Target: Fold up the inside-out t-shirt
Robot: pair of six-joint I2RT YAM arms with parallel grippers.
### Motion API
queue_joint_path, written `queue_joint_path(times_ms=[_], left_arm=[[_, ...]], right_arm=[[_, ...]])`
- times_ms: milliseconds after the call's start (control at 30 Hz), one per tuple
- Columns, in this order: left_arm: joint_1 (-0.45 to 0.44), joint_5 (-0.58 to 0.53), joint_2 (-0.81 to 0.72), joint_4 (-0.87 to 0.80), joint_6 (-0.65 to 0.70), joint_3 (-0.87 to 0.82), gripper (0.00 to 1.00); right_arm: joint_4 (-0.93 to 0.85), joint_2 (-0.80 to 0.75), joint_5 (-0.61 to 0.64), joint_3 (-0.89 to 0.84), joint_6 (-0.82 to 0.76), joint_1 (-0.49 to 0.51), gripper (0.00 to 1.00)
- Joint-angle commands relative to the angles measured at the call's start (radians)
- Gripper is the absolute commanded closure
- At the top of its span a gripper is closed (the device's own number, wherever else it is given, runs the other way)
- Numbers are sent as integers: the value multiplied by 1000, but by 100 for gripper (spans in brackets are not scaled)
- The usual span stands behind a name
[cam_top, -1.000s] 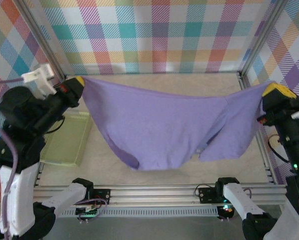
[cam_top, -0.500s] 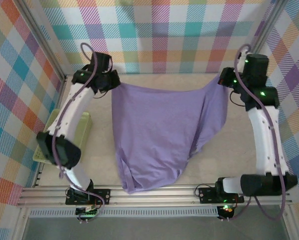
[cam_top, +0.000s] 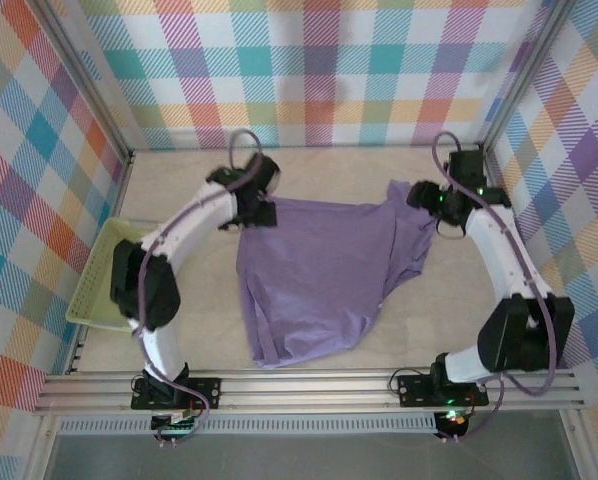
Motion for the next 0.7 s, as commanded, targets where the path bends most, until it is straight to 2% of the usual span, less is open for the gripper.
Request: queue_joint_path(times_ms=[0, 133, 267, 367, 467, 600, 667], left_arm=[[-208, -26, -150, 169, -16, -208, 7], [-449, -47, -185, 342, -43, -404, 2], [-570, -20, -145, 464, -53, -469, 1], [-595, -3, -101, 503, -68, -479, 6], [-594, -16, -61, 495, -92, -474, 20], [-578, -53, -50, 494, -112, -489, 35], [-559, -53, -50, 500, -124, -502, 49]], right_arm=[[59, -94, -111, -181, 101, 45, 31], [111, -160, -139, -374, 170, 112, 41], [198, -176, -144, -501, 212, 148, 47], [238, -131, -146, -528, 222, 170, 49], [268, -82, -118, -534, 235, 189, 51], [267, -14, -63, -516, 236, 193, 62], [272, 13, -39, -506, 232, 194, 67]])
